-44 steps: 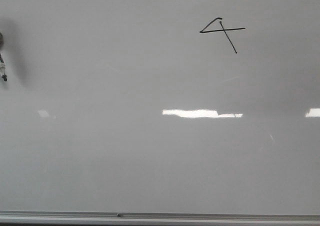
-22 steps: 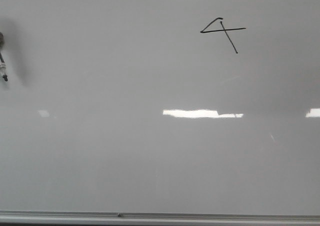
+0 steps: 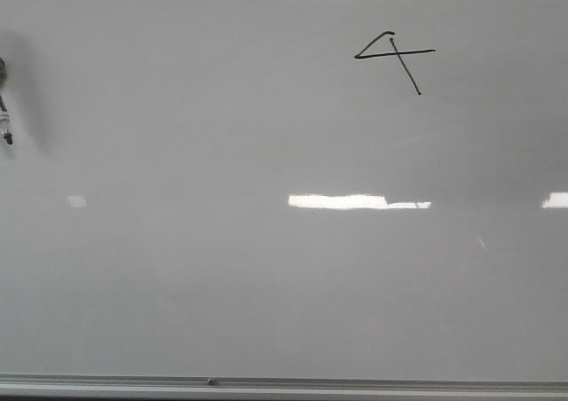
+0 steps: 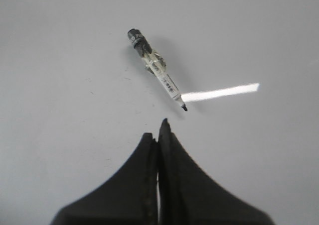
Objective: Write number 4 on whiteboard
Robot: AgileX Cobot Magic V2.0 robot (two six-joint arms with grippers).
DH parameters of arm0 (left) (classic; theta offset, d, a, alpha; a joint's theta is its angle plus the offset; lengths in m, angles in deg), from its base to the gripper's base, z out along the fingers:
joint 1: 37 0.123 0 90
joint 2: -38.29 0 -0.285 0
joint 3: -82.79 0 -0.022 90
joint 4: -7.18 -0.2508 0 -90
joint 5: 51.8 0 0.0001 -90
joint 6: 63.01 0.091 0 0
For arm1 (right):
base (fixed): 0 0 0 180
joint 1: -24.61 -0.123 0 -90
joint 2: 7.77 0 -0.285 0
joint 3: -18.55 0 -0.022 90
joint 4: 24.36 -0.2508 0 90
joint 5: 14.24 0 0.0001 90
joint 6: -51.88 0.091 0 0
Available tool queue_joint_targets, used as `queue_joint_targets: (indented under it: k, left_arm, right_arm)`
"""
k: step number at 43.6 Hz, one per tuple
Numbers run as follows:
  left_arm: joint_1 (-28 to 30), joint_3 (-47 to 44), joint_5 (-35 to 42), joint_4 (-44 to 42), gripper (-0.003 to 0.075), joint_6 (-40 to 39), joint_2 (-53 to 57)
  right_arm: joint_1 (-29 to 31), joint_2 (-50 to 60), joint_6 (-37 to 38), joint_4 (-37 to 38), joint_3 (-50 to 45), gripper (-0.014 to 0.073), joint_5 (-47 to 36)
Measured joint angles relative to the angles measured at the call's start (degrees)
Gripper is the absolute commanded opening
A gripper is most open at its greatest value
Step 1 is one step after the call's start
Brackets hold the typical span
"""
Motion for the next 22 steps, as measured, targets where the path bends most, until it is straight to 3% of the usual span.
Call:
queue_joint_targets:
  k: [12, 22]
  left_arm:
    - [2.14, -5.72, 11.36, 0.00, -0.0020, 0.00, 2.18]
    - [2.14, -5.72, 12.05, -0.02, -0.0020, 0.00, 2.18]
  right_arm:
    - [0.00, 0.00, 0.00, 0.00, 0.00, -0.0071, 0.00]
    - [0.00, 0.00, 0.00, 0.00, 0.00, -0.0071, 0.00]
